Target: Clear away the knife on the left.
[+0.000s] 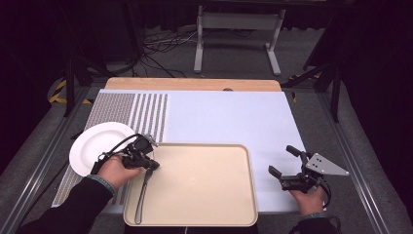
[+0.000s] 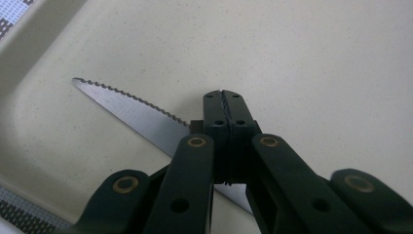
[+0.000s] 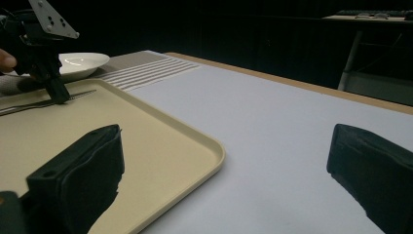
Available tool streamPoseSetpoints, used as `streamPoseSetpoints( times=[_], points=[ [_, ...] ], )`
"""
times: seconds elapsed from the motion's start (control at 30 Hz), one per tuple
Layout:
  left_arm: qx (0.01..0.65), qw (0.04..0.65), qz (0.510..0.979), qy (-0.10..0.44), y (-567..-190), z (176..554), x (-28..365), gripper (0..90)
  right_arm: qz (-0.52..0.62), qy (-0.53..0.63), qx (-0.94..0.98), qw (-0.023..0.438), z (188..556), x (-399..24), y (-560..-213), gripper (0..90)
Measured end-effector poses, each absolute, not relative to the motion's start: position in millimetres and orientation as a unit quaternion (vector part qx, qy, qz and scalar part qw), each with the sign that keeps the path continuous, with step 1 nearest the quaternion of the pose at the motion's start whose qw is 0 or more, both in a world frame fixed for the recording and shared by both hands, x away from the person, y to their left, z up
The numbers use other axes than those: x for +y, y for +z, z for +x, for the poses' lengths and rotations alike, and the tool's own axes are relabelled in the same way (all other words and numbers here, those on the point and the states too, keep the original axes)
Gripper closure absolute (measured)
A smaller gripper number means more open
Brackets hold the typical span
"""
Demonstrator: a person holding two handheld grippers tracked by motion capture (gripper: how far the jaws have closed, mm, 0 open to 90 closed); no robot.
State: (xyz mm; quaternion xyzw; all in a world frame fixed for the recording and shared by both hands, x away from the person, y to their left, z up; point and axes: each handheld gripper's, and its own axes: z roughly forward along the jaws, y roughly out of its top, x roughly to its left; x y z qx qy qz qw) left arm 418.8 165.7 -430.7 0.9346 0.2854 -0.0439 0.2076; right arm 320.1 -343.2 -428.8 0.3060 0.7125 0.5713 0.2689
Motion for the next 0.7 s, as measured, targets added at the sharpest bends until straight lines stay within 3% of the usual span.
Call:
streamPoseSetpoints(
  times=[0.27, 0.37, 0.4, 0.6, 0.7],
  points=[
    [0.287, 0.217, 0.932, -0.04, -427.5, 417.9, 168.7, 88.6, 0.305, 0.571, 0.713, 0.27, 319.9, -343.0, -428.7, 1.3],
    [0.283, 0.233, 0.93, -0.037, -423.1, 417.2, 170.7, 69.7, 0.305, 0.571, 0.712, 0.27, 319.8, -343.1, -428.6, 1.3],
    [0.281, 0.247, 0.927, -0.024, -418.7, 415.2, 171.9, 69.7, 0.306, 0.571, 0.712, 0.27, 319.9, -343.0, -428.7, 1.3],
    [0.263, 0.303, 0.916, 0.023, -398.7, 405.4, 178.0, 37.5, 0.305, 0.571, 0.713, 0.269, 320.1, -342.0, -429.0, 1.3],
    [0.258, 0.323, 0.91, 0.039, -390.8, 400.1, 182.3, 29.0, 0.304, 0.571, 0.713, 0.271, 319.2, -342.8, -428.6, 1.3]
  ],
)
